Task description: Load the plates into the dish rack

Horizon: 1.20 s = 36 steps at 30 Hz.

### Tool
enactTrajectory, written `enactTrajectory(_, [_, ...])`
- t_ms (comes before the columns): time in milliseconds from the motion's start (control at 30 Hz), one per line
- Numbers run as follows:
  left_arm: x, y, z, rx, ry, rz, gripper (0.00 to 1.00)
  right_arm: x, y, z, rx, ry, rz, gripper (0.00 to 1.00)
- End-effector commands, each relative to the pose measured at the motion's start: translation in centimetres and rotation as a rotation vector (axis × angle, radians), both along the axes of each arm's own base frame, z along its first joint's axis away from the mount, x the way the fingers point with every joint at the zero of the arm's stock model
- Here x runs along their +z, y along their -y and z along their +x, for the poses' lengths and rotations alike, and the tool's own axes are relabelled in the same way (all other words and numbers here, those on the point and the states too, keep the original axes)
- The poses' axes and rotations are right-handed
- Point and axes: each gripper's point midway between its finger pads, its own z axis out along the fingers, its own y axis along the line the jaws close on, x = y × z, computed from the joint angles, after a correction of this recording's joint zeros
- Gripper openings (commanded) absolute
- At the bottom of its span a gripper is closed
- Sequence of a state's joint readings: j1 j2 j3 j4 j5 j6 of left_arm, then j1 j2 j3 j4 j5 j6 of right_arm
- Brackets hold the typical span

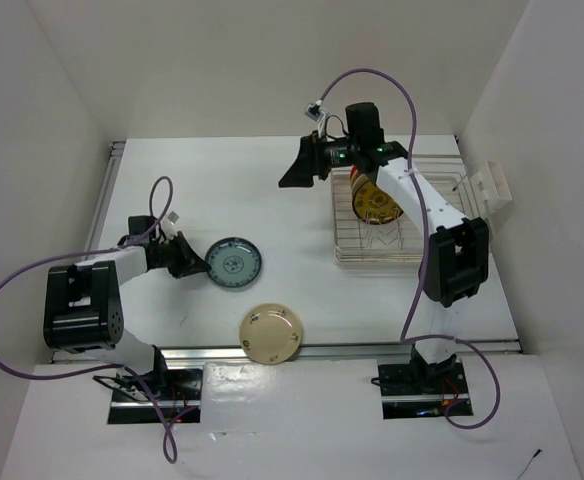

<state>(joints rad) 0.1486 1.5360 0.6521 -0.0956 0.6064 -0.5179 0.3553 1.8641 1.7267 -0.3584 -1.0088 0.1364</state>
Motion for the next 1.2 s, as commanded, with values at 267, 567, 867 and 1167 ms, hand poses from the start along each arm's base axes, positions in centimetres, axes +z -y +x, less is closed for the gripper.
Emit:
enactTrajectory(267, [19.3,4.3,8.8,-0.41,0.723,-0.037,0.0,-3.4,-4.0,0.8,0.074,-0.108,-0.024,0.95])
enactTrajectory(567, [21.0,6.7,8.5,-0.495,0.773,-0.077,0.0,-4.3,-6.4,1.2,0.108,-0.091,-0.008,0.65])
enactTrajectory(867, [20.2,6.5,7.8,-0.485,0.717,-0.033,0.37,-1.9,-4.8,1.7,0.081,0.12,-0.109,0.0])
enactTrajectory(1167, [23.6,5.6,8.9,-0.51,0.814,0.084,1.0,7.6,9.3,3.7,-0.175,0.668,-0.337,0.0])
